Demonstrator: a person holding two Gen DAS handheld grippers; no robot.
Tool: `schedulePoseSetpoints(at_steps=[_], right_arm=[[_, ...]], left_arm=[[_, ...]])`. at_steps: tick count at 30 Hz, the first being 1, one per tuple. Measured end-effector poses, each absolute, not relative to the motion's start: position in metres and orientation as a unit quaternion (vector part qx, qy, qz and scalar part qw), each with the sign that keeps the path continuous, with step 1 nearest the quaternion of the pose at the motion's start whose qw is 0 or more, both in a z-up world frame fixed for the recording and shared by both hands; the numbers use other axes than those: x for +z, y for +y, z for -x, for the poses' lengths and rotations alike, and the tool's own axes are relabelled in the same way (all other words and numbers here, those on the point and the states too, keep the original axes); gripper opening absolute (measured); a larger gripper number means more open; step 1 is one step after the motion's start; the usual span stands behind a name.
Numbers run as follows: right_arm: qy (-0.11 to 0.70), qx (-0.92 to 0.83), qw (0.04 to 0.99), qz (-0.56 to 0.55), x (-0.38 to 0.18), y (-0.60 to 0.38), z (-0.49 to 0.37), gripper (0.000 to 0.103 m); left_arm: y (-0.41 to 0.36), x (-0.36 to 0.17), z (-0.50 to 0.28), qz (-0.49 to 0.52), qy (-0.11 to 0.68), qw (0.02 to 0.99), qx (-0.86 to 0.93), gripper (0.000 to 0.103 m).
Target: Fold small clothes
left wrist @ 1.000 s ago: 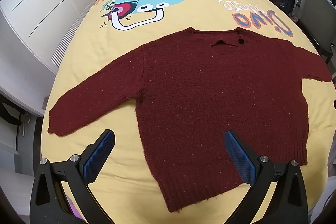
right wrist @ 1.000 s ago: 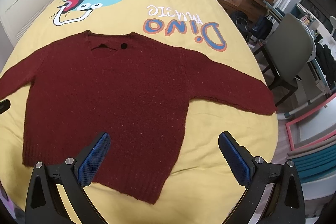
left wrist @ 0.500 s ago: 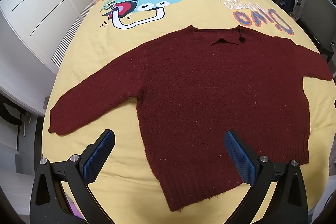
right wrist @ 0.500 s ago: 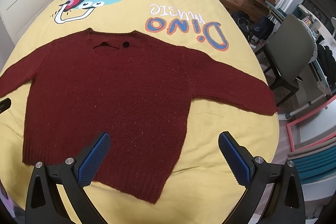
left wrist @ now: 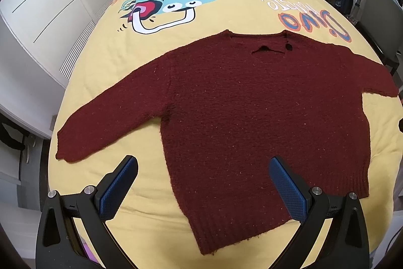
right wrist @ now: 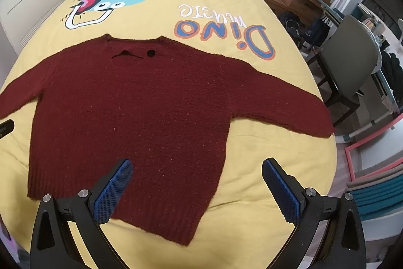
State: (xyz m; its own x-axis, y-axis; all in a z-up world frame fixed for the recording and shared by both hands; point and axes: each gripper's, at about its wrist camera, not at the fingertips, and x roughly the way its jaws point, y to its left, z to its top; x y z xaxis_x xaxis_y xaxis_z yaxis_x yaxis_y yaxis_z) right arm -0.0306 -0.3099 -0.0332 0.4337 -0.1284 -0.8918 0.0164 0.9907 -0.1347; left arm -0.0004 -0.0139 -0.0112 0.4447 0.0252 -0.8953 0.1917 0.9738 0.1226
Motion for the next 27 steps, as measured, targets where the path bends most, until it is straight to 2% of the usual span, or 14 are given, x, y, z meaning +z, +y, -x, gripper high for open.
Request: schedulePoseSetpoints(at_steps=[7, 12, 27], right_arm=[[0.503, -0.041, 0.863, 0.012, -0.037, -0.337, 0.020, 0.102], [0.458, -0.082, 0.885, -0.035, -0.050, -0.400, 0.000, 0.102], [0.528, -0.267, 0.774, -0.225, -0.215, -0.656, -0.056, 0.102]], left_arm=[[-0.013, -0.015, -0.014, -0.097, 0.523, 0.845, -0.057, 0.102], [-0.012, -0.021, -0.032, -0.103, 0.527, 0.842, -0.053, 0.102], [-0.030, -0.068, -0.062, -0.101, 0.580, 0.805, -0.068, 0.102]])
